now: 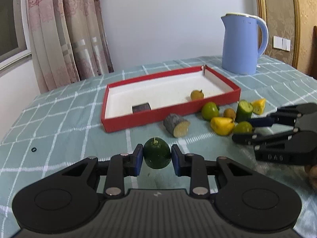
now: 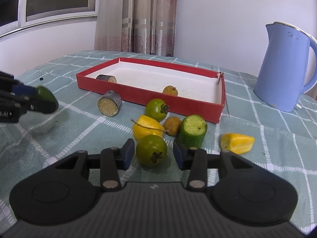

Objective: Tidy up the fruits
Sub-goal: 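Lift the lime with the left gripper while the right gripper closes on a green tomato, then carry the lime into the red tray and open the left gripper while the right lifts the tomato, then carry the green tomato into the red tray and open the right gripper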

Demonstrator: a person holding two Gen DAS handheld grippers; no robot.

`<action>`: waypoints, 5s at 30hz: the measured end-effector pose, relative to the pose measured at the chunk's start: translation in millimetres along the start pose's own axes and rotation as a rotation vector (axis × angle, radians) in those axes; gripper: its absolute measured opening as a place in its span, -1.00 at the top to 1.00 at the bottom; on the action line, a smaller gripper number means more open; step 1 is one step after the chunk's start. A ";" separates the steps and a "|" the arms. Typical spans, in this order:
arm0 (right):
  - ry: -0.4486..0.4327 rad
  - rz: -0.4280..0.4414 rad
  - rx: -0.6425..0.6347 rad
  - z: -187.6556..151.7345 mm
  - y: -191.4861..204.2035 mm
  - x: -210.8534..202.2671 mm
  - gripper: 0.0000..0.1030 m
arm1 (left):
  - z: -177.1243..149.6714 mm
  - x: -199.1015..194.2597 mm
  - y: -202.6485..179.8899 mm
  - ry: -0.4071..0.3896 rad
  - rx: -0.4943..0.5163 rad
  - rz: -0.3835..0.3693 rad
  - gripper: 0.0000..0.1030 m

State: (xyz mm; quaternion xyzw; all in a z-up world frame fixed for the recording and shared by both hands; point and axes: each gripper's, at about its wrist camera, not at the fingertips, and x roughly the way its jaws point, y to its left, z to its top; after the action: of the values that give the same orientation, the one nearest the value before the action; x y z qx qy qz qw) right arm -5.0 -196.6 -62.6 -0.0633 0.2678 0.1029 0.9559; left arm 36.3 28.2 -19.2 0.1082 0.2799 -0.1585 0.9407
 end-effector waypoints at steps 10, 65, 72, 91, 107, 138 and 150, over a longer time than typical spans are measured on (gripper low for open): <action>0.003 -0.010 0.007 -0.7 0.0 0.0 0.39 | 17.5 4.7 0.1 -0.030 -0.004 0.004 0.42; -0.098 -0.026 0.014 13.9 -14.3 -50.5 0.39 | 120.0 195.5 -6.2 0.105 -0.096 0.200 0.42; -0.103 -0.028 0.014 16.6 -15.3 -51.9 0.39 | 121.7 192.4 -10.6 0.089 -0.094 0.211 -0.01; -0.142 -0.022 0.026 47.8 -33.9 -36.4 0.39 | 100.0 117.8 -2.9 -0.001 -0.107 0.324 -0.63; -0.108 -0.018 0.065 119.6 -52.3 59.5 0.39 | 22.4 38.7 8.2 0.100 -0.340 0.269 -0.68; -0.188 -0.084 0.112 82.0 -79.5 -2.0 -0.72 | 17.2 32.3 -29.6 0.051 -0.216 0.185 -0.68; -0.206 -0.132 0.158 -6.5 -75.9 -51.7 -0.78 | 33.0 85.4 -59.1 0.093 -0.178 0.295 -0.68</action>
State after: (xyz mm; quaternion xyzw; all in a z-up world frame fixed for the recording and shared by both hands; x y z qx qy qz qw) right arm -33.9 -279.8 -36.1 0.0055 0.1705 0.0246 0.9850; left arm 99.1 -56.5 -46.8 0.0713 0.3170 0.0117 0.9457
